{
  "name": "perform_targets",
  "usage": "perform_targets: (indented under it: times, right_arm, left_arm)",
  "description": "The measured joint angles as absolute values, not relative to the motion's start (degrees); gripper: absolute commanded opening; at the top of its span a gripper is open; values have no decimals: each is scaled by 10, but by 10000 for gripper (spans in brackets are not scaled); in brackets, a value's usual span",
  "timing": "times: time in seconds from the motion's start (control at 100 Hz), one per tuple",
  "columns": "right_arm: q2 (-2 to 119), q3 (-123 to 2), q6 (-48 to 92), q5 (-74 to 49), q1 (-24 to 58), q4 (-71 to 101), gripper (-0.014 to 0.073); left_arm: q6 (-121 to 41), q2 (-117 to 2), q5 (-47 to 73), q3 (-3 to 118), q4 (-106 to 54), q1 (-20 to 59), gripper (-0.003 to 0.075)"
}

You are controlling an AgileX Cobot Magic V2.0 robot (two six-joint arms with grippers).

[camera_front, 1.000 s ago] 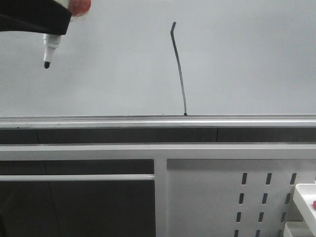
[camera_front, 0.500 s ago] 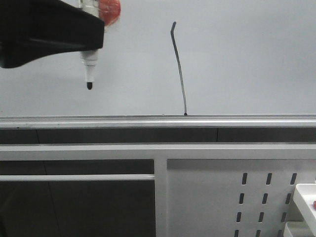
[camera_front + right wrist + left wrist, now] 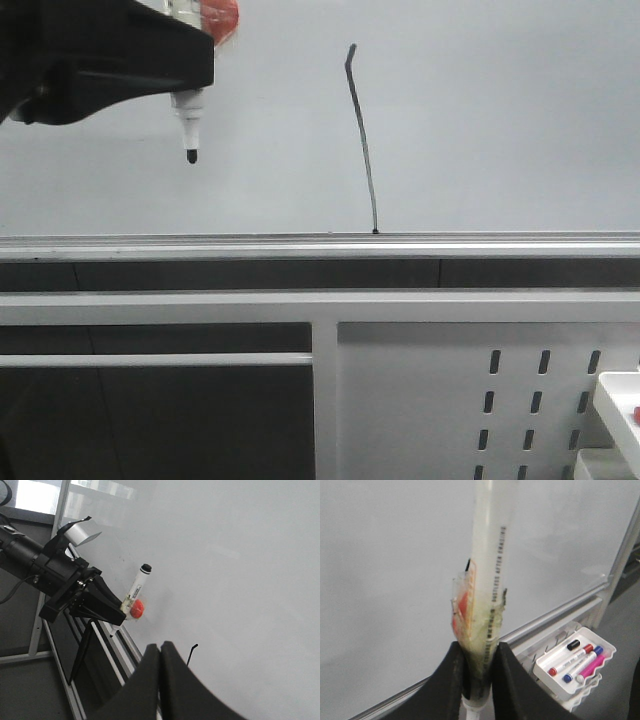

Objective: Write number 1 on whiteboard

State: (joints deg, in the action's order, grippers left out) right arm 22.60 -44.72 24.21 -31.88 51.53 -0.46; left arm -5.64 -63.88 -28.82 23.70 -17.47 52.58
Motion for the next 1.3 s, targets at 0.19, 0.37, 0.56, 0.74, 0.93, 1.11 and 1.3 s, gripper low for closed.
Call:
perform_targets:
  times: [0.19, 0.37, 0.56, 0.74, 0.93, 1.11, 1.3]
  right_arm:
    - [226, -447, 242, -319, 515, -5, -50]
    - [226, -447, 242, -319, 515, -5, -50]
    - [226, -447, 242, -318, 515, -5, -50]
    - [226, -447, 242, -257, 515, -5, -50]
    - [226, -447, 242, -218, 515, -5, -50]
    - [226, -447, 242, -211, 515, -5, -50]
    - [226, -447, 242, -199, 515, 20, -50]
  left_arm:
    - [-80, -645, -295, 237, -197, 526, -20]
    - [-97, -645, -296, 237, -197, 526, -20]
    - [-101, -658, -322, 237, -198, 526, -20]
    - [-101, -695, -340, 237, -200, 526, -20]
    - [-101, -718, -363, 237, -201, 526, -20]
    - [-101, -720, -387, 237, -202, 526, -20]
    - [-101, -724, -392, 237, -233, 526, -20]
